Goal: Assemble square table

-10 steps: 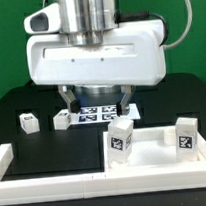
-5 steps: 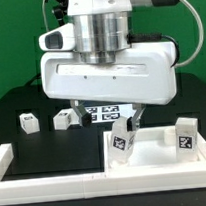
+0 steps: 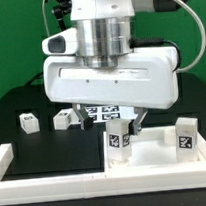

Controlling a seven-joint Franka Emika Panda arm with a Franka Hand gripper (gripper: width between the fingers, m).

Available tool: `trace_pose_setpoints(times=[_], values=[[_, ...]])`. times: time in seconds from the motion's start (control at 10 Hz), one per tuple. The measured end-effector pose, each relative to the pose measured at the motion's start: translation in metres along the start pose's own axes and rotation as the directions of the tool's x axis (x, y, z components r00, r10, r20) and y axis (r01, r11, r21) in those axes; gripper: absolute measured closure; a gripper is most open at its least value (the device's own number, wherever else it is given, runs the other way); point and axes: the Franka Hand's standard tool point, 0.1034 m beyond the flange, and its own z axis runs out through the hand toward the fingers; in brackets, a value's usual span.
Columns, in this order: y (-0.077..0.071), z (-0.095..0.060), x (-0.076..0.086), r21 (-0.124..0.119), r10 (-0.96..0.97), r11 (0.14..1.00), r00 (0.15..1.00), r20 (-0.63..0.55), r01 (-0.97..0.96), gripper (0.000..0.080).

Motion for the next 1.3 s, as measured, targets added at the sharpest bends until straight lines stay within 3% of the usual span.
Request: trace_pose_setpoints(times=[0.4, 0.7, 1.0, 1.2, 1.3], values=[[0.003, 0.006, -0.005, -0.004, 0.0, 1.0, 1.0, -0.009, 0.0, 0.015], [0.003, 0.014, -0.031, -0.007, -0.001, 1.0, 1.0, -0.016, 0.001, 0.015], [0.001, 0.015, -0.035, -0.009, 0.016, 1.0, 1.0, -0.011, -0.016, 0.015], [0.002, 0.015, -0.035, -0.009, 0.052, 0.999, 0.999, -0.01, -0.052, 0.041], [0.002, 0.015, -0.035, -0.009, 0.054, 0.998, 0.998, -0.01, -0.054, 0.041]])
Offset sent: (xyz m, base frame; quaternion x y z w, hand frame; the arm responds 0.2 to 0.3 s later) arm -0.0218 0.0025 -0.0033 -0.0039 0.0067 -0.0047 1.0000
